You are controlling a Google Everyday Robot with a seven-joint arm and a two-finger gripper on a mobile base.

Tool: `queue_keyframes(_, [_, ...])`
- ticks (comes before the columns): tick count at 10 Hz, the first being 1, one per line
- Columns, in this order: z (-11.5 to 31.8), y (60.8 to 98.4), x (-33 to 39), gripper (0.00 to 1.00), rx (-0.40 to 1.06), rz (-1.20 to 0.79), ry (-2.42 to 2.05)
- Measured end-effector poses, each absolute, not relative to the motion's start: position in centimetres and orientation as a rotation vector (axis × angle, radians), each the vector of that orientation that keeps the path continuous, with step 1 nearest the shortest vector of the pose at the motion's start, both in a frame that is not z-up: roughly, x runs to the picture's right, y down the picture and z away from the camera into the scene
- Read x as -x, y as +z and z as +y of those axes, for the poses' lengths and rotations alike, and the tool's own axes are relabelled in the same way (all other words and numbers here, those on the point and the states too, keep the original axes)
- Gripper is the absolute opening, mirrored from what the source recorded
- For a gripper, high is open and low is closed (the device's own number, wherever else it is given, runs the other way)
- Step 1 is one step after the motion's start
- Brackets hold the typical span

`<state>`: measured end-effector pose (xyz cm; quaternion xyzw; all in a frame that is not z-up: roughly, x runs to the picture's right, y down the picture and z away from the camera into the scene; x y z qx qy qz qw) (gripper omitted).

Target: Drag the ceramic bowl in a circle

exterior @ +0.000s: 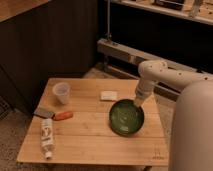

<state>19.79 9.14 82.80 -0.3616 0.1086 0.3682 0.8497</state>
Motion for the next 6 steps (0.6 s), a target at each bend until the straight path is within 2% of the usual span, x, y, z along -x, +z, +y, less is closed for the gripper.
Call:
queue_keyframes(2, [10.7,81.7,-22.6,0.0,0.783,0.316,0.821])
queue_keyframes(6, [14.4,78.1,-24.3,0.0,0.809,0.347,0.853])
